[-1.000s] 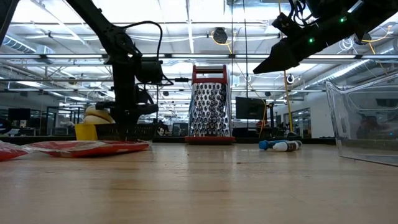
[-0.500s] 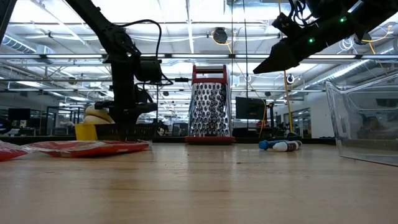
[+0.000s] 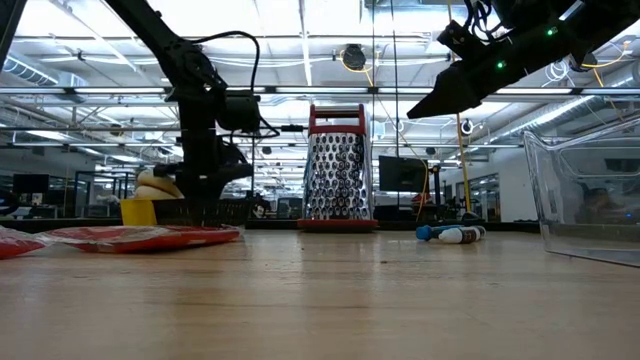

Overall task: Pick & Place Food Item
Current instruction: Put the right purple food coloring bottle into the black bin, then put the top green food coloring bottle into the black bin

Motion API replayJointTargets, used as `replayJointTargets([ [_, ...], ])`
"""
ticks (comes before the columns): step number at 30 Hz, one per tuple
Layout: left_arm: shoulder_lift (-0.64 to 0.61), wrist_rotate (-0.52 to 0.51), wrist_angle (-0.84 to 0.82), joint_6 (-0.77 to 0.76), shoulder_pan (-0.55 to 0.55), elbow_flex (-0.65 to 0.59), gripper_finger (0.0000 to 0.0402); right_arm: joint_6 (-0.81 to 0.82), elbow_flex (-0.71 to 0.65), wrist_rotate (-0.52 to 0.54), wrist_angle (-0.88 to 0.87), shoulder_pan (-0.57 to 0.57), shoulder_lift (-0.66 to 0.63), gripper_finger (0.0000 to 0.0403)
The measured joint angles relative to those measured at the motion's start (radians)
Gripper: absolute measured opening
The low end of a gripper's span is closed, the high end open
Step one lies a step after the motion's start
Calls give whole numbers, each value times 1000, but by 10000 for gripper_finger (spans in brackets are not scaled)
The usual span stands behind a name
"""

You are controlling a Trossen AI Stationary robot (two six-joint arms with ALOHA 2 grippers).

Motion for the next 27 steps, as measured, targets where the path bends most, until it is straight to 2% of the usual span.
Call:
replayJointTargets([
  [7, 1, 0, -1, -5, -13, -1, 171, 0, 0, 0, 0, 0, 0, 160],
  [12, -1, -2, -1, -6, -13, -1, 198, 0, 0, 0, 0, 0, 0, 160],
  [18, -65, -52, -1, -6, -19, -1, 202, 0, 0, 0, 0, 0, 0, 160],
  [27, -258, -61, 44, -2, -83, -1, 191, 16, 0, -1, -12, 0, 0, 160],
])
